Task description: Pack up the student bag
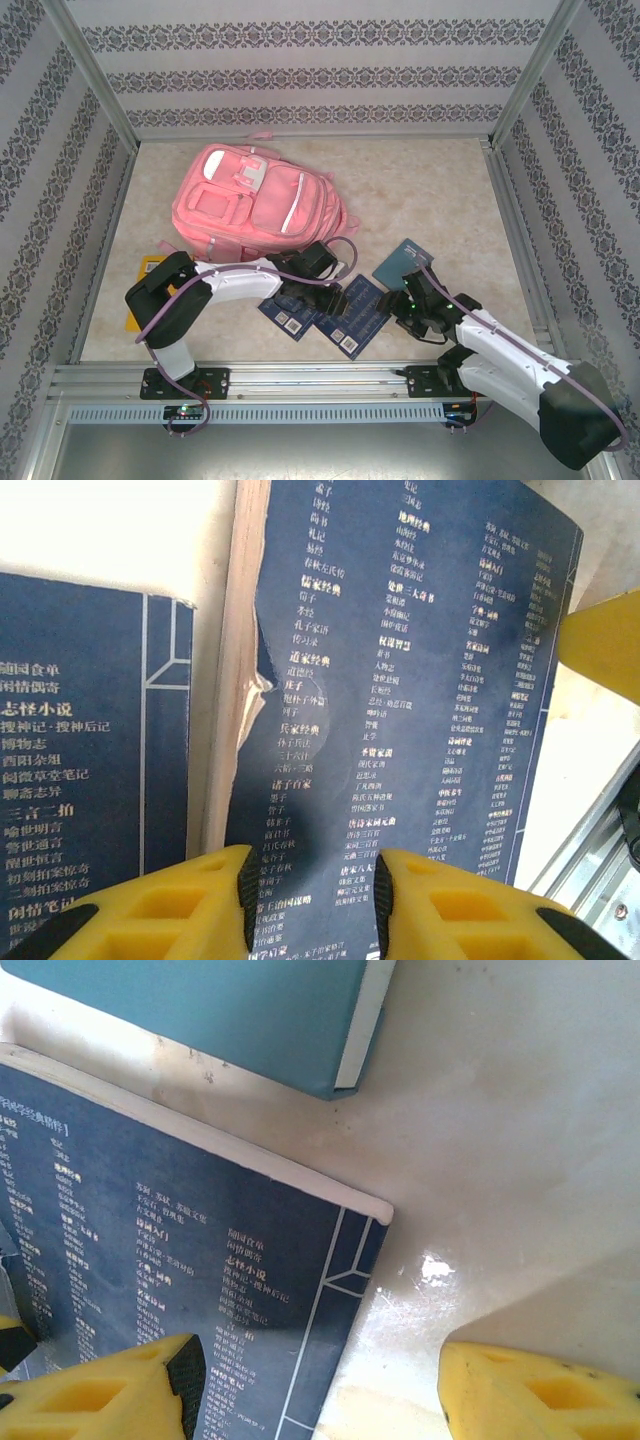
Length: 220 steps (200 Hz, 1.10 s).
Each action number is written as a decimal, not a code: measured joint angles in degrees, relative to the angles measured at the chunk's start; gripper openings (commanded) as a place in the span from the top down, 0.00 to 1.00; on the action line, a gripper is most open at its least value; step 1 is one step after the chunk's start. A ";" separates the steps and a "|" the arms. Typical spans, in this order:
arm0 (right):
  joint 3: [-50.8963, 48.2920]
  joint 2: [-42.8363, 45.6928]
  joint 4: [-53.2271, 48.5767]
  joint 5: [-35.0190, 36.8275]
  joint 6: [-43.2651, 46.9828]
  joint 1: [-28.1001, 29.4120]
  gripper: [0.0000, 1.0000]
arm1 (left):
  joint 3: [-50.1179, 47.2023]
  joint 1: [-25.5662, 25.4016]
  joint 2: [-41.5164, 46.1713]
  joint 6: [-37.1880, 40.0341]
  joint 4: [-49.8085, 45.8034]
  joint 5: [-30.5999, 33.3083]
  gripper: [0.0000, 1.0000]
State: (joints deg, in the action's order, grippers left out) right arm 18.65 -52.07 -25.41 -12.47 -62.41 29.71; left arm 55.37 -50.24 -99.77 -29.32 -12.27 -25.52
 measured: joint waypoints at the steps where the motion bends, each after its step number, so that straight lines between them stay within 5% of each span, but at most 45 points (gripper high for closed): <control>1: 0.11 -0.22 -0.09 0.00 0.00 0.00 0.35 | 0.00 0.02 0.02 0.00 0.00 0.00 0.64; 52: 2.60 -3.28 -1.27 -0.61 1.09 0.04 0.37 | -1.27 1.53 1.51 -0.02 0.37 -0.20 0.65; 112: 0.52 3.74 12.52 -9.38 0.87 0.92 0.44 | -2.34 2.47 3.10 -0.02 0.81 -0.46 0.66; 220: -4.26 9.18 7.87 -10.16 1.07 0.87 0.48 | -2.36 3.10 2.84 -0.28 2.64 -2.58 0.66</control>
State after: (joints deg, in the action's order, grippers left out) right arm 14.39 -42.89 -17.54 -22.63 -61.34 30.59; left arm 53.01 -47.13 -96.92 -29.61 -9.63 -28.10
